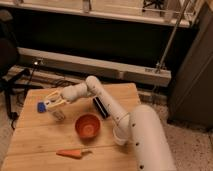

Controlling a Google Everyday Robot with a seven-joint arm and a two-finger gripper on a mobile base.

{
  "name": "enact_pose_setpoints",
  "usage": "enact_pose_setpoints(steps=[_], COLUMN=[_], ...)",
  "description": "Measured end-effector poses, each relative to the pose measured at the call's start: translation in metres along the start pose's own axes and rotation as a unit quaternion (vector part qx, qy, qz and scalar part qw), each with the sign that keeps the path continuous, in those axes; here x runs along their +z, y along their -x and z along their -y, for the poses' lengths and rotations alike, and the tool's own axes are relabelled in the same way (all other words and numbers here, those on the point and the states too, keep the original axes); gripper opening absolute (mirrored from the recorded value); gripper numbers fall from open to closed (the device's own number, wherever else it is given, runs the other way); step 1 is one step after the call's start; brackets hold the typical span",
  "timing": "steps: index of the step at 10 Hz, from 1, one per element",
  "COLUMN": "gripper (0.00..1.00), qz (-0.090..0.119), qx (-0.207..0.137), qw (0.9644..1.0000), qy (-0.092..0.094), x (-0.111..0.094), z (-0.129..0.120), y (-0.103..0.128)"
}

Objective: Stand the bottle upright

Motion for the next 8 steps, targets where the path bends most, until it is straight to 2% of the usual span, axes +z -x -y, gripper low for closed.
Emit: enact_pose_setpoints(steps=[3, 8], gripper=[0.32, 0.78], qz=[0.0, 0.013], qx=[-0.005, -0.002], qw=[1.0, 0.9999], qy=[0.001, 0.005], x=[-0.0022, -0.0017], z=[0.0033, 0.0059], y=[0.0018, -0.0017])
